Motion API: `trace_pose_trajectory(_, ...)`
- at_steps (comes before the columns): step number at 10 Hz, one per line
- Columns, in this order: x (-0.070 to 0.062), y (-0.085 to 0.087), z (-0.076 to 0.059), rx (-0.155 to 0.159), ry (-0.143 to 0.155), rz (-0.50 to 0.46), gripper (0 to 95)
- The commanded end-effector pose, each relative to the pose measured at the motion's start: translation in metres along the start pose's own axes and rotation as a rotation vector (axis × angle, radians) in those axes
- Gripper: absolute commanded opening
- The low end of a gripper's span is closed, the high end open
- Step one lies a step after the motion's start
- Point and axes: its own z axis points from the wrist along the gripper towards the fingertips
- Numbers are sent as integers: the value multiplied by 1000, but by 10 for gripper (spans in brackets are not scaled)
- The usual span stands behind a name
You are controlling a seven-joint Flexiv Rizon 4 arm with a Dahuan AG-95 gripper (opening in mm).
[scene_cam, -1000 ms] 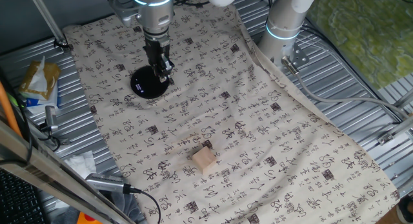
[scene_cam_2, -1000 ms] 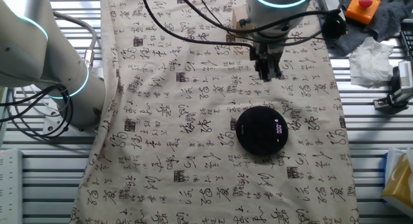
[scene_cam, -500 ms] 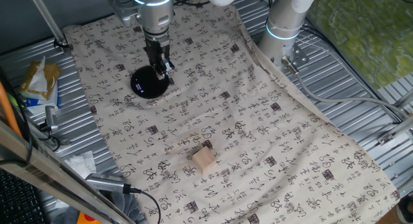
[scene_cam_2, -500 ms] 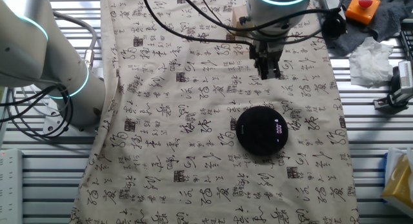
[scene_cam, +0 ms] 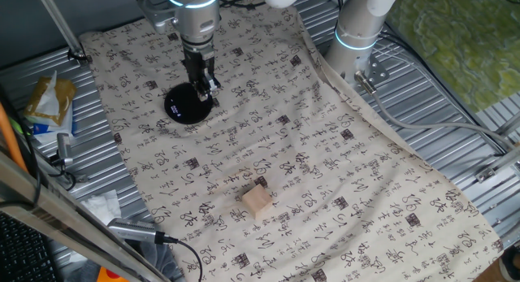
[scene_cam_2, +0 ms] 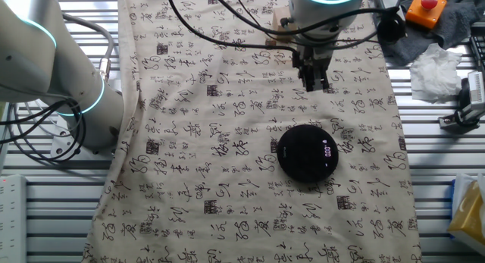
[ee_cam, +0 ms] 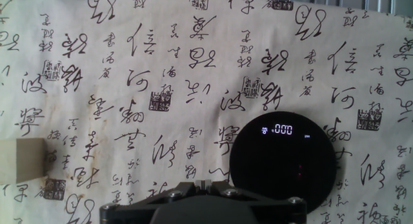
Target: Place the block on the scale
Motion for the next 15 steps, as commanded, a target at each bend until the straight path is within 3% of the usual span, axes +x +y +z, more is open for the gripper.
trace_pose_trajectory(1,-1,2,1,-1,-3,11,0)
trace_pose_trajectory(4,-2,4,1,-6,-9,22,0)
trace_pose_trajectory(5,-2,4,1,-7,-10,24,190)
trace_pose_trajectory(8,-3,7,2,-11,-11,31,190)
trace_pose_trajectory(9,-3,9,3,-14,-11,36,380)
trace_pose_trajectory(15,-13,21,3,-29,-15,69,380)
